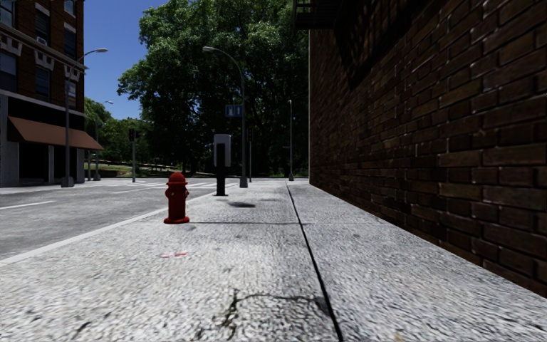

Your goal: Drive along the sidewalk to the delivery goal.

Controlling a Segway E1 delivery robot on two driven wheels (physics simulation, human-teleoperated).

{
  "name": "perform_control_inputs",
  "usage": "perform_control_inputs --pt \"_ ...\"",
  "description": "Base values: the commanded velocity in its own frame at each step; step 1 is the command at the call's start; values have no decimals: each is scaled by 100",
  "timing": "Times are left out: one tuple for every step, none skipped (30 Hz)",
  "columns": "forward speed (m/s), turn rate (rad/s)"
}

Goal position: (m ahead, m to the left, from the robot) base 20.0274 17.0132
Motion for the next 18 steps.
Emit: perform_control_inputs --pt "200 0" --pt "200 0" --pt "200 0" --pt "200 0" --pt "200 0" --pt "200 0" --pt "200 0" --pt "200 0" --pt "200 0" --pt "200 0" --pt "200 0" --pt "200 0" --pt "200 0" --pt "200 0" --pt "200 0" --pt "200 0" --pt "200 0" --pt "200 0"
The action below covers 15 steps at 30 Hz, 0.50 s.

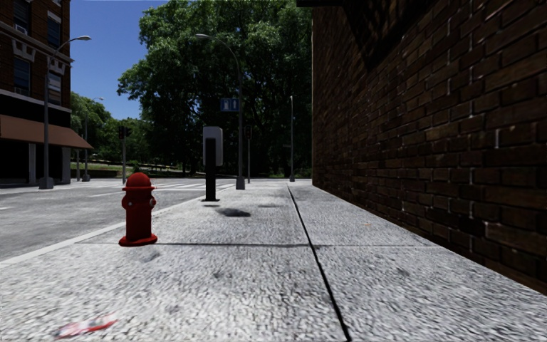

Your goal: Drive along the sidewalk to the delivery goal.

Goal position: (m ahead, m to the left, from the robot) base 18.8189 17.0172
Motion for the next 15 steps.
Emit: perform_control_inputs --pt "200 0" --pt "200 0" --pt "200 0" --pt "200 0" --pt "200 0" --pt "200 0" --pt "200 0" --pt "200 0" --pt "200 0" --pt "200 0" --pt "200 0" --pt "200 0" --pt "200 0" --pt "200 0" --pt "200 0"
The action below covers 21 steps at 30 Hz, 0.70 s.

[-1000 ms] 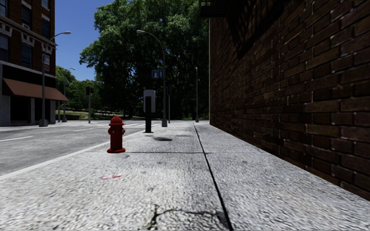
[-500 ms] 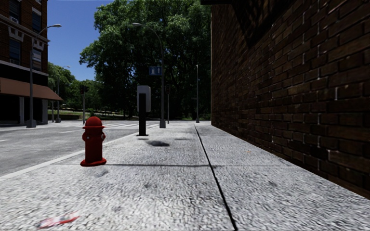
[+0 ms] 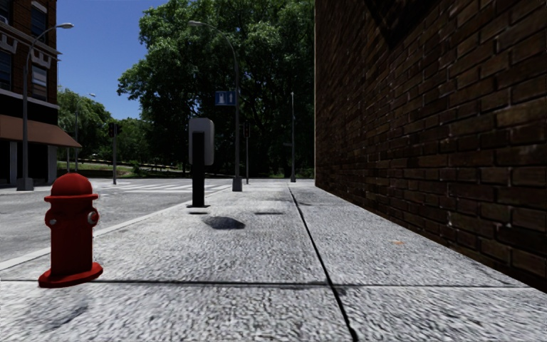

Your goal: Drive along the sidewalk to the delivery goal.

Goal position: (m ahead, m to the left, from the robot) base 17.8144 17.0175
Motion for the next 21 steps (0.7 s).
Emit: perform_control_inputs --pt "200 0" --pt "200 0" --pt "200 0" --pt "200 0" --pt "200 0" --pt "200 0" --pt "200 0" --pt "200 0" --pt "200 0" --pt "200 0" --pt "200 0" --pt "200 0" --pt "200 0" --pt "200 0" --pt "200 0" --pt "200 0" --pt "200 0" --pt "200 0" --pt "200 0" --pt "200 0" --pt "200 0"
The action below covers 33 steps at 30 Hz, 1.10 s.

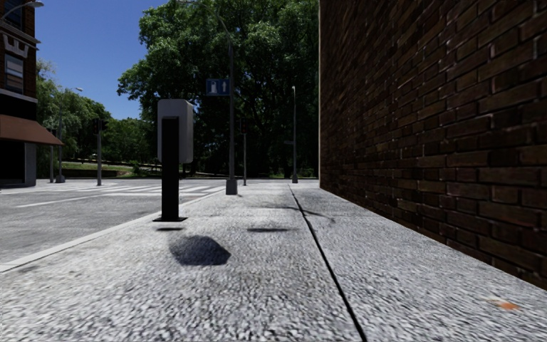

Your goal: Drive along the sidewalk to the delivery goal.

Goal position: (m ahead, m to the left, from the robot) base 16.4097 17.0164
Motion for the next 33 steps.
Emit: perform_control_inputs --pt "200 0" --pt "200 0" --pt "200 0" --pt "200 0" --pt "200 0" --pt "200 0" --pt "200 0" --pt "200 0" --pt "200 0" --pt "200 0" --pt "200 0" --pt "200 0" --pt "200 0" --pt "200 0" --pt "200 0" --pt "200 0" --pt "200 0" --pt "200 0" --pt "200 0" --pt "200 0" --pt "200 0" --pt "200 0" --pt "200 0" --pt "200 0" --pt "200 0" --pt "200 0" --pt "200 0" --pt "200 0" --pt "200 0" --pt "200 0" --pt "200 0" --pt "200 0" --pt "200 0"
